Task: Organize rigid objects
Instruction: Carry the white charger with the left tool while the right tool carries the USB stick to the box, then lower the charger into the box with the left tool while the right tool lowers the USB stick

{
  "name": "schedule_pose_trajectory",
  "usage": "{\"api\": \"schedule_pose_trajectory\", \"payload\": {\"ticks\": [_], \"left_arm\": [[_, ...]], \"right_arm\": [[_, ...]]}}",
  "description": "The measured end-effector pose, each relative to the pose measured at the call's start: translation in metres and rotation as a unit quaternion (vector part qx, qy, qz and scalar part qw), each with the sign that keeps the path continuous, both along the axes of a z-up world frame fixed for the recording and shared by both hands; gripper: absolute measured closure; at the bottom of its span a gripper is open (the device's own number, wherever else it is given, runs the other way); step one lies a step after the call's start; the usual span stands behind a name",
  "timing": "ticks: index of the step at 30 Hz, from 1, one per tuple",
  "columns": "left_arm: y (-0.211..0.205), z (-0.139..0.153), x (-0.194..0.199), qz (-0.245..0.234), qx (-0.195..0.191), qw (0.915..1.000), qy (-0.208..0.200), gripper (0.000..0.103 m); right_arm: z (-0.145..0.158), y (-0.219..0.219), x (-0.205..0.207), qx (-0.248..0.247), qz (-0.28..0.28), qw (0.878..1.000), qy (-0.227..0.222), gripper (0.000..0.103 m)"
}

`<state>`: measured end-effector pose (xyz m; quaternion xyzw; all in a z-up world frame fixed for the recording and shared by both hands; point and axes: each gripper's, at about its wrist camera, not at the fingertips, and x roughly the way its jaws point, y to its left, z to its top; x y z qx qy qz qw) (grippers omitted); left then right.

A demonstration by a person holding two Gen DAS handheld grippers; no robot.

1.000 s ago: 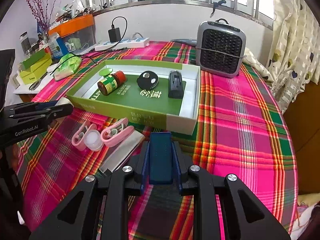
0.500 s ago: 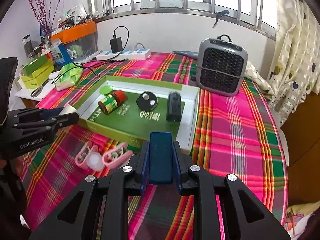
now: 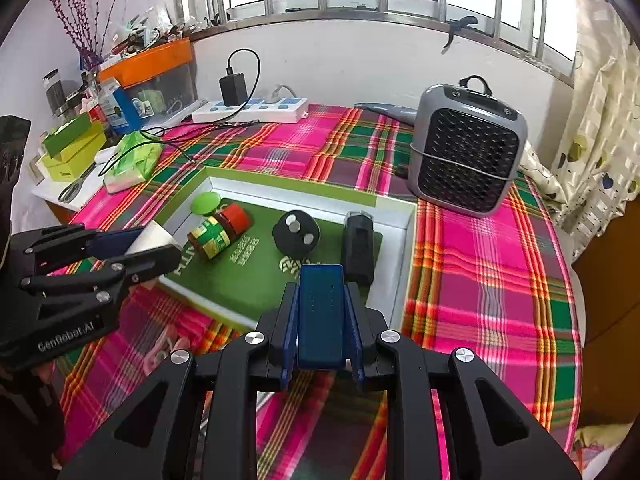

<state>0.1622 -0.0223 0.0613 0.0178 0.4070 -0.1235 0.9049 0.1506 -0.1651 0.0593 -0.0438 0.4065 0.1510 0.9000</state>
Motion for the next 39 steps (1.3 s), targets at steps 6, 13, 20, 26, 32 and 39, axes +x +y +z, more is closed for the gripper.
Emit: {"api": "schedule_pose_trajectory", "payload": {"ticks": [6,13,20,26,32,39], "left_arm": [[-0.006,-0.007,0.014,-0.005,-0.004,0.9999,0.010,0.071],[-0.009,-0.015,0.027,-0.006,-0.003,0.9997,0.022,0.071],[-0.016,-0.025,0.035,-0.015,0.004,0.9993,0.035,0.071],[-0.019,-0.033,0.040,-0.016,0.011,0.9988,0.044,0.071],[-0.020,-0.038,0.043,-0.013,0.015,0.9985,0.051,0.071],[-0.022,-0.045,0.047,-0.014,0.021,0.9978,0.061,0.071]], "right_arm": [[-0.007,0.001,0.020,0.014,0.002,1.000,0.022,0.080],[-0.018,0.003,0.033,0.011,0.005,0.999,0.038,0.080],[-0.028,0.005,0.042,0.010,0.011,0.999,0.052,0.080],[-0.035,0.005,0.047,0.004,0.011,0.998,0.060,0.080],[-0.040,0.008,0.050,-0.004,0.015,0.998,0.063,0.080],[-0.047,0.010,0.053,-0.012,0.013,0.998,0.067,0.080]]}}
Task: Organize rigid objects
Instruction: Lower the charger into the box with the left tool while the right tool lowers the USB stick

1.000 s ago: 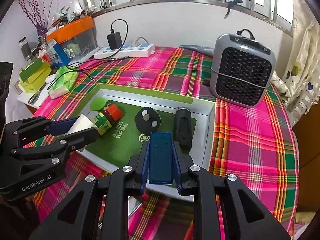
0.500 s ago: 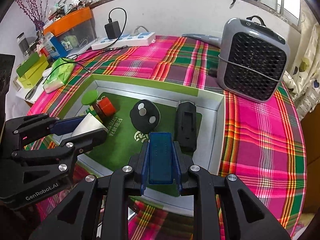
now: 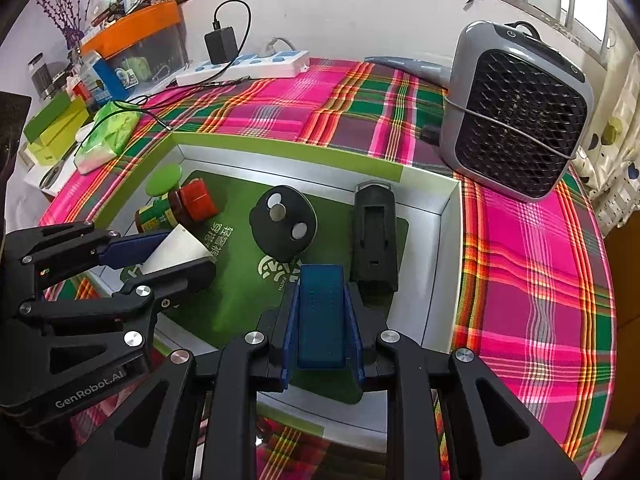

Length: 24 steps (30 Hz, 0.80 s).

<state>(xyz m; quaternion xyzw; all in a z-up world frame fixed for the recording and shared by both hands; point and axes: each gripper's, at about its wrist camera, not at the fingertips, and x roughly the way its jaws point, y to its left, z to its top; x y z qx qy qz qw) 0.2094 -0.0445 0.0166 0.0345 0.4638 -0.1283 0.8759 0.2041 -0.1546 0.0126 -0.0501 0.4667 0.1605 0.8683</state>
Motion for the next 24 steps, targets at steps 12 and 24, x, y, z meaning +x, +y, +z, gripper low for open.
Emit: {"api": "schedule_pose_trajectory", "payload": {"ticks": [12,24], "left_arm": [[-0.0003,-0.0020,0.0017,0.000,0.002,1.0000,0.002,0.071],[-0.0021,-0.0025,0.0010,0.002,0.012,0.9999,0.001,0.070]], "right_arm": [[-0.0017,-0.0001,0.0011,-0.006,-0.002,1.000,-0.005,0.080],[-0.0018,-0.0007,0.0010,-0.004,-0.002,1.000,-0.005,0.080]]}}
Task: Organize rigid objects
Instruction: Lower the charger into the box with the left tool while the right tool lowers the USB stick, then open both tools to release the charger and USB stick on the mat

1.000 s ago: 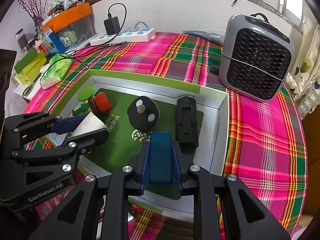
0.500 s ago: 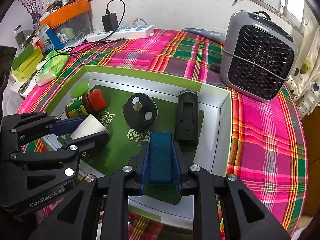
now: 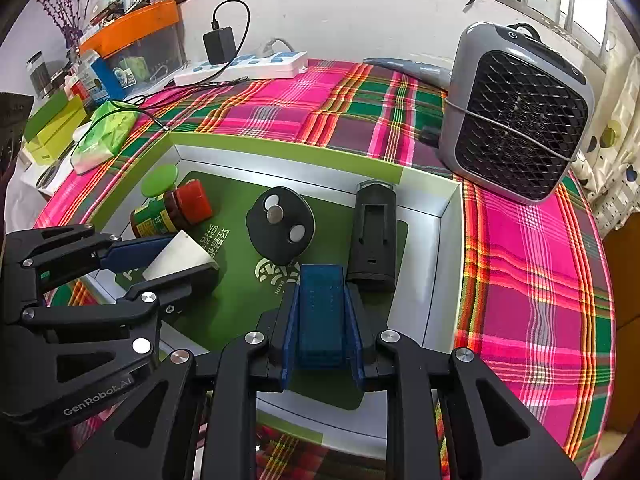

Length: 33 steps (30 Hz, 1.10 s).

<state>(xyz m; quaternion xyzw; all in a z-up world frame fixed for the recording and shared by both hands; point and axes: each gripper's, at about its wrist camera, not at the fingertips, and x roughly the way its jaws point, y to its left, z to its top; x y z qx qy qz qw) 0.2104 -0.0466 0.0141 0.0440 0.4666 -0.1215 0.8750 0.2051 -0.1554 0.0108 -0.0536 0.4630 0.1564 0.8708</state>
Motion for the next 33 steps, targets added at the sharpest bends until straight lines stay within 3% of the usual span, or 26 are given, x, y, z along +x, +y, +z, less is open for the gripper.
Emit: {"api": "schedule_pose_trajectory", "payload": {"ticks": [17,33], "left_arm": [[0.004,0.004,-0.006,0.007,-0.002,1.0000,-0.004,0.070],[0.011,0.022,-0.032,0.020,-0.007,0.9993,-0.032,0.070]], "right_arm": [[0.002,-0.001,-0.004,0.011,-0.009,1.000,0.000,0.079],[0.017,-0.001,-0.023,0.020,-0.021,0.999,-0.022,0.074]]}}
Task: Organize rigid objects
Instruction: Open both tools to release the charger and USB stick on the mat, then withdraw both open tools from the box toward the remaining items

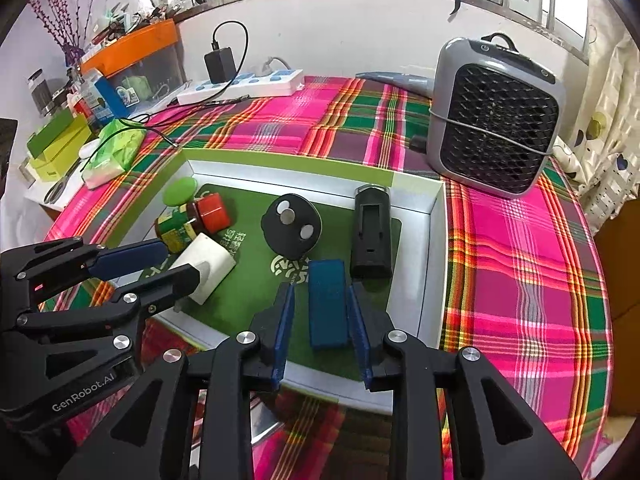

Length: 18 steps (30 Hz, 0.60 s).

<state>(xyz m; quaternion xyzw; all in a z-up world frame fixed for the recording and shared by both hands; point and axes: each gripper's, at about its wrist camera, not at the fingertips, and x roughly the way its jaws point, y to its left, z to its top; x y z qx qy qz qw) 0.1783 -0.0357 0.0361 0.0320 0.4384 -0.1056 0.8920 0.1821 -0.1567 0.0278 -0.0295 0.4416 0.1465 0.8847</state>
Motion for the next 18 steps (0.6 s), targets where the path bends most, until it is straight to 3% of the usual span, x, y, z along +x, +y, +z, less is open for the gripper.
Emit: {"api": "schedule_pose_trajectory", "payload": {"ticks": [4,8,18], "left_arm": [[0.004,0.004,-0.008,0.000,-0.005,1.0000,-0.005,0.070],[0.009,0.010,-0.018,0.004,-0.011,0.9998,-0.013,0.070],[0.027,0.018,-0.045,0.020,-0.023,0.9992,-0.028,0.070]], "right_arm": [[0.004,-0.001,-0.007,0.004,-0.002,1.000,-0.006,0.073],[0.008,-0.003,-0.015,0.009,-0.005,1.000,-0.011,0.061],[0.017,-0.008,-0.040,0.021,-0.016,0.999,-0.022,0.060]]}}
